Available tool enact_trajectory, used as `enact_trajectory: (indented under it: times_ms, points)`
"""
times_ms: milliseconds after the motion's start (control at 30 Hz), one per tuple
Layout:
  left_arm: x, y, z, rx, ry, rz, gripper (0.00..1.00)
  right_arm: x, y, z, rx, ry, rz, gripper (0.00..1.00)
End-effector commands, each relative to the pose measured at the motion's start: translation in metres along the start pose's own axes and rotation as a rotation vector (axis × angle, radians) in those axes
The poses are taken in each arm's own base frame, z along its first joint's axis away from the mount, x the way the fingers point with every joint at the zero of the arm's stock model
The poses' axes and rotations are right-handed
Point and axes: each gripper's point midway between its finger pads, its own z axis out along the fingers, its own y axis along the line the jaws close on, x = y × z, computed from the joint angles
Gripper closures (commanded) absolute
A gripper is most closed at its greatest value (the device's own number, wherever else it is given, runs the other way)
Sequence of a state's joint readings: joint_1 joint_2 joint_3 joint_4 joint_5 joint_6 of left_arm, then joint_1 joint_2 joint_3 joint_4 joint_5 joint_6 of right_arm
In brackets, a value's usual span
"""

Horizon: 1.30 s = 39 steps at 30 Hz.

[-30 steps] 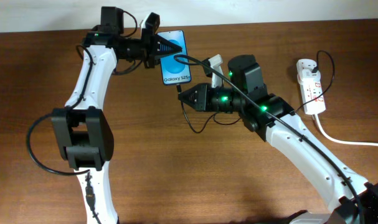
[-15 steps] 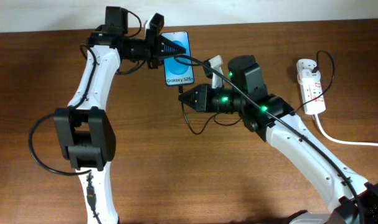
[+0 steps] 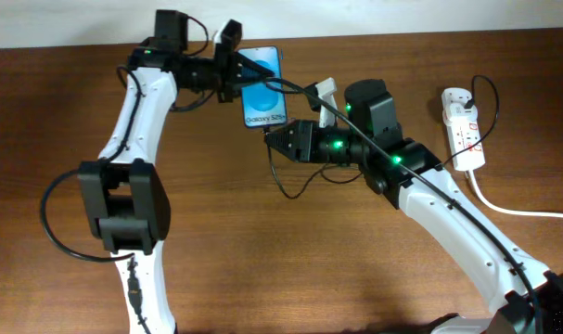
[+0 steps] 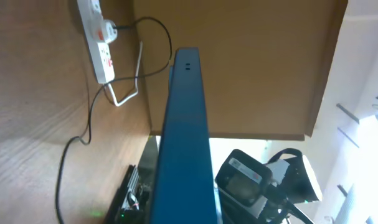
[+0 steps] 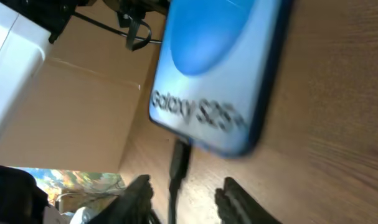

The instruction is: Plug charger to phone and switch on socket

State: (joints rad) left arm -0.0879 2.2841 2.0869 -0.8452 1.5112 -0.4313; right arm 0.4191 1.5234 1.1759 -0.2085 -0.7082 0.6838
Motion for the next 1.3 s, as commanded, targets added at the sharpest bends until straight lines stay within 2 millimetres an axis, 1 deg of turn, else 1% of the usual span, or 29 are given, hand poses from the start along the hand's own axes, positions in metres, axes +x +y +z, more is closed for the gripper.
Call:
enact_trajectory:
  times_ms: [0, 100, 133, 167, 200, 233, 267, 300, 333, 400, 500, 667, 767, 833, 867, 967, 1000, 1100, 1167, 1200, 1267]
  points:
    - [-0.005, -0.006, -0.021, 0.03, -0.028, 0.046, 1.0, -0.013, -0.007, -0.014, 0.006, -0.029, -0.012, 0.57]
    - [-0.006, -0.005, -0.022, 0.026, -0.032, 0.122, 1.0, -0.023, -0.016, -0.028, 0.0, -0.047, 0.0, 0.55]
    - [-0.007, -0.003, -0.022, 0.016, -0.036, 0.145, 1.0, -0.026, -0.023, -0.034, 0.011, -0.054, 0.015, 0.55]
    - [-0.008, 0.003, -0.021, -0.018, -0.047, 0.137, 1.0, -0.028, -0.027, -0.037, 0.021, -0.059, 0.025, 0.55]
    - [-0.01, 0.013, -0.021, -0.068, -0.062, 0.124, 1.0, -0.029, -0.032, -0.04, 0.032, -0.062, 0.032, 0.55]
    - [-0.011, 0.029, -0.022, -0.156, -0.082, 0.106, 1.0, -0.029, -0.035, -0.041, 0.04, -0.06, 0.019, 0.55]
    - [-0.008, 0.048, -0.024, -0.26, -0.092, 0.08, 1.0, -0.026, -0.037, -0.041, 0.048, -0.05, 0.008, 0.55]
    - [-0.003, 0.062, -0.025, -0.336, -0.086, 0.064, 1.0, -0.024, -0.039, -0.041, 0.058, -0.043, 0.013, 0.55]
    - [0.002, 0.069, -0.026, -0.374, -0.074, 0.063, 1.0, -0.021, -0.041, -0.041, 0.066, -0.034, 0.006, 0.55]
    - [0.01, 0.072, -0.023, -0.389, -0.046, 0.069, 1.0, -0.02, -0.047, -0.042, 0.094, -0.033, 0.02, 0.55]
    - [0.014, 0.077, -0.022, -0.423, -0.033, 0.069, 1.0, -0.017, -0.049, -0.042, 0.104, -0.023, 0.016, 0.55]
    - [0.026, 0.095, -0.023, -0.537, 0.014, 0.066, 1.0, -0.011, -0.061, -0.043, 0.161, -0.01, 0.046, 0.55]
    - [0.028, 0.099, -0.021, -0.566, 0.024, 0.074, 1.0, -0.006, -0.067, -0.044, 0.19, 0.0, 0.063, 0.55]
    - [0.028, 0.111, -0.023, -0.646, 0.033, 0.077, 1.0, -0.002, -0.072, -0.045, 0.217, 0.012, 0.071, 0.55]
    - [0.029, 0.114, -0.022, -0.654, 0.04, 0.074, 1.0, 0.0, -0.074, -0.046, 0.227, 0.019, 0.073, 0.55]
    - [0.032, 0.13, -0.017, -0.653, 0.061, 0.043, 1.0, 0.004, -0.079, -0.047, 0.249, 0.027, 0.084, 0.55]
    - [0.032, 0.139, -0.017, -0.653, 0.069, 0.024, 1.0, 0.004, -0.079, -0.047, 0.25, 0.029, 0.086, 0.55]
    - [0.032, 0.157, -0.016, -0.655, 0.079, -0.003, 1.0, 0.004, -0.08, -0.047, 0.254, 0.029, 0.088, 0.55]
    - [0.031, 0.165, -0.016, -0.659, 0.08, -0.004, 1.0, 0.004, -0.08, -0.047, 0.255, 0.029, 0.088, 0.55]
    - [0.03, 0.176, -0.019, -0.694, 0.072, -0.029, 1.0, 0.004, -0.08, -0.047, 0.255, 0.029, 0.088, 0.55]
    - [0.027, 0.191, -0.025, -0.736, 0.062, -0.052, 1.0, 0.004, -0.08, -0.047, 0.259, 0.031, 0.073, 0.55]
